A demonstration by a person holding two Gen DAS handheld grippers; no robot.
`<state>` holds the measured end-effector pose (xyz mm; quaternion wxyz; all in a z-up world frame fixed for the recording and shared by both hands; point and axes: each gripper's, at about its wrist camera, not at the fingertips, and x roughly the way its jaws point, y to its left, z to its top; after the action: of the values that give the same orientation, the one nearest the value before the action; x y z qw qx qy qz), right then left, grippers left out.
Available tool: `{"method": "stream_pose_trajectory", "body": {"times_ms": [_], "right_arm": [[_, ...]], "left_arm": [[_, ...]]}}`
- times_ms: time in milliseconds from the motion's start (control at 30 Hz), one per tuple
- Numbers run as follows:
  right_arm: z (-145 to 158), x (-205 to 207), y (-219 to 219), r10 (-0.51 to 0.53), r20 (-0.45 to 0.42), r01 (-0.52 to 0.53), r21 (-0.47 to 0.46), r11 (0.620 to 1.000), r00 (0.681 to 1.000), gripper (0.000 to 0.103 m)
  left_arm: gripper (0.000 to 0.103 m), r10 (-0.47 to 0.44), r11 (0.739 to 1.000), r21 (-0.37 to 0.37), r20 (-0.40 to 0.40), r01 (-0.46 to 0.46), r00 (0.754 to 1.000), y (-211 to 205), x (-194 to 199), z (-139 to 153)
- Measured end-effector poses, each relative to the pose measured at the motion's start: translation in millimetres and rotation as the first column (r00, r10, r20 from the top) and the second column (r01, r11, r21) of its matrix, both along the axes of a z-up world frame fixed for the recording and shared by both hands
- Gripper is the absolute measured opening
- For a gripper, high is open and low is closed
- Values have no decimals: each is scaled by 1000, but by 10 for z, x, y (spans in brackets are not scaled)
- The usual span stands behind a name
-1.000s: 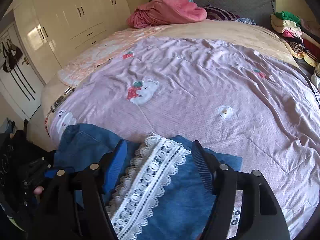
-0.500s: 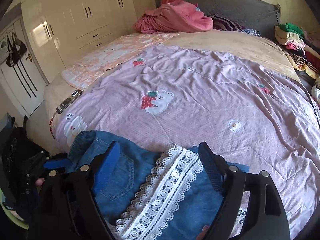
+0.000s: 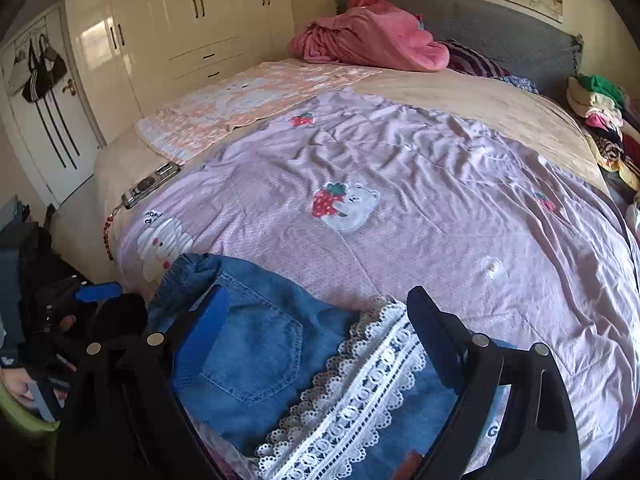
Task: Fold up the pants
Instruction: 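Grasp the elastic waistband with the left gripper and fold it over the legs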
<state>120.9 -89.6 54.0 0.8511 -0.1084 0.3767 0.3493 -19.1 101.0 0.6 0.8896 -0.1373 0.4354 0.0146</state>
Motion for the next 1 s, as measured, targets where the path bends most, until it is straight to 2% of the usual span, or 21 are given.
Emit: {"method": "stream_pose_trajectory", "body": {"times_ms": [100,233,367,533,600,667,733,867,1000], "right_arm": [[-39,-7,152,34,-7,-34,-16,999,999,90],[-133,2,411,100,-32,-101,-38,994,994,90],[-267,13,684,156,-57,-160,-68,985,986,90],[-410,20,941,216,-97,-224,-79,971,971,90],[-439,20,1030,240,-104,-249,-85,965,965,90],[-467,27,1123,265,-112,-275,-92,957,958,90],[-498,37,1199,289,-122,-301,-93,949,950,90],[-592,60,1408,343,-145,-359,-111,927,928,90],[-737,80,1653,418,-179,-445,-146,884,890,89]], "left_arm": [[93,32,998,-50,-36,-34,999,173,-20,-139],[93,31,992,-122,-46,-37,998,266,-64,-245],[93,4,972,-233,-49,-15,999,256,-58,-346],[93,-13,958,-285,-42,1,999,178,13,-453],[87,-27,948,-316,-21,19,999,151,36,-479],[68,-35,944,-328,-22,25,999,150,72,-510],[61,-39,941,-337,-29,27,999,163,110,-550],[60,-43,940,-339,-30,30,999,188,148,-588],[60,-48,939,-341,-33,34,998,195,196,-612]]}}
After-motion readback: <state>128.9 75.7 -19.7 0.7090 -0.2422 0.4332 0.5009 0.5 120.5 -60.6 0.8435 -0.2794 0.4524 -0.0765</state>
